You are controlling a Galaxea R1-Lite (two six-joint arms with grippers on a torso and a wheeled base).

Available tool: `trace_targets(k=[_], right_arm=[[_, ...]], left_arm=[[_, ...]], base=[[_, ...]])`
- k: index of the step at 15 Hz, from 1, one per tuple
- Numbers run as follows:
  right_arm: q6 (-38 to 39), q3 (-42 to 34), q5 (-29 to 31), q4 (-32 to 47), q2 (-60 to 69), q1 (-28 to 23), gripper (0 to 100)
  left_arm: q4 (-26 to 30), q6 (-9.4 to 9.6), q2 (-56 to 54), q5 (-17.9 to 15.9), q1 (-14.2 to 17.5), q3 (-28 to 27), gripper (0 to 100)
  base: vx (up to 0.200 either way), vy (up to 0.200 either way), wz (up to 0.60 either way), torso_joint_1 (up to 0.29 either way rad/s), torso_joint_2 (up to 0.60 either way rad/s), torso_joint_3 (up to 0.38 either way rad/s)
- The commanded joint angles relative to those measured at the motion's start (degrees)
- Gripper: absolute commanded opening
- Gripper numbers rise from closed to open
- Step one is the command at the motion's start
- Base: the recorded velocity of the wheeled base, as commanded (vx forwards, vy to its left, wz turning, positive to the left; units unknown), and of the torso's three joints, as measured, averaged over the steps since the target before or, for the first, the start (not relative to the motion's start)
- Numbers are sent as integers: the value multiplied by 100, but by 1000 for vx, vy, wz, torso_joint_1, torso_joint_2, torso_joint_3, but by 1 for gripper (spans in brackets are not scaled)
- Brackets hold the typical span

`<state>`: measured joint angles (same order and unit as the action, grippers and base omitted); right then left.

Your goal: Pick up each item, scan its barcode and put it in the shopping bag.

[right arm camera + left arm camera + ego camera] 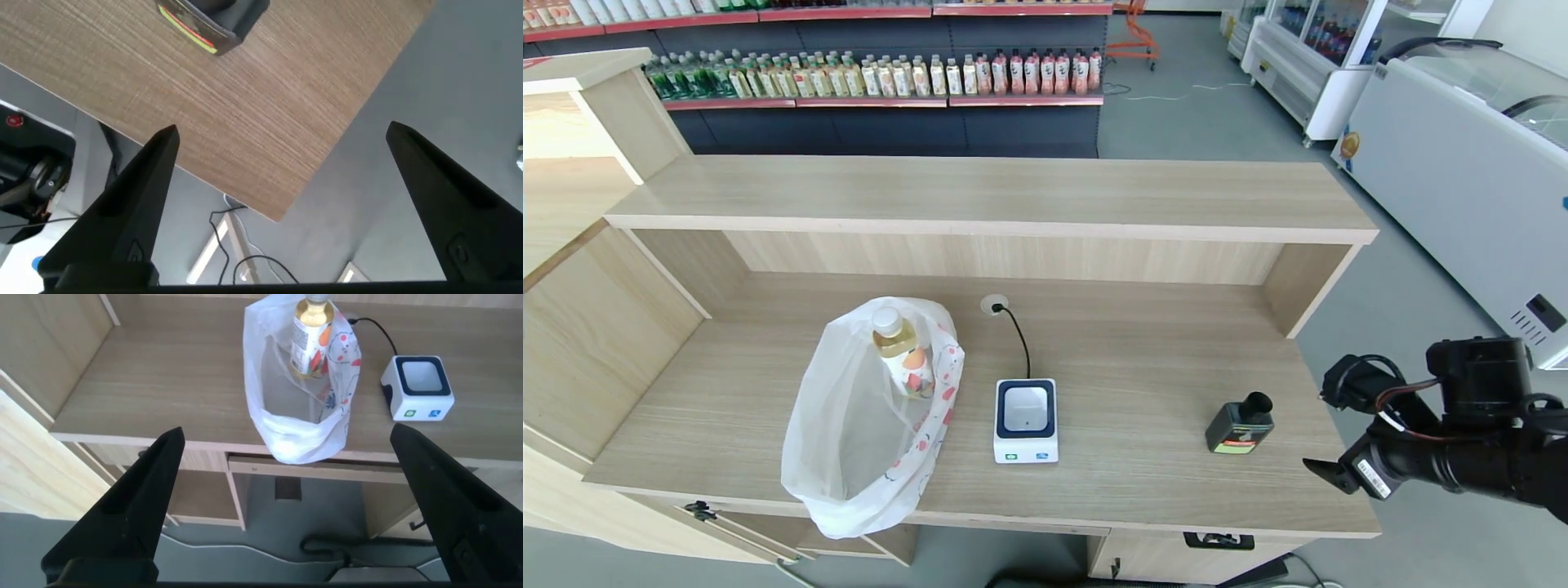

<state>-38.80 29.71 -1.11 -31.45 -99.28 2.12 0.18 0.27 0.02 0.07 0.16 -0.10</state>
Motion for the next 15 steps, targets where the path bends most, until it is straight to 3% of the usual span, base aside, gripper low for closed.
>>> trace_targets(k=[1,6,7,15], right_arm=[[-66,184,-91,-89,-549,175,100],[-224,571,-408,-98,-997,280,100],[-286,624,-469,-98,-1050,280,0],[-479,738,-610,-195,-1129,271,0]], left_arm=[[-1,0,-2,1,2,1,100],[-1,0,-2,1,2,1,100],[-1,0,-2,1,2,1,100],[-1,0,-2,1,2,1,100]], base=[[0,0,0,0,0,0],[0,0,0,0,0,0],[0,0,0,0,0,0],[0,0,0,0,0,0]])
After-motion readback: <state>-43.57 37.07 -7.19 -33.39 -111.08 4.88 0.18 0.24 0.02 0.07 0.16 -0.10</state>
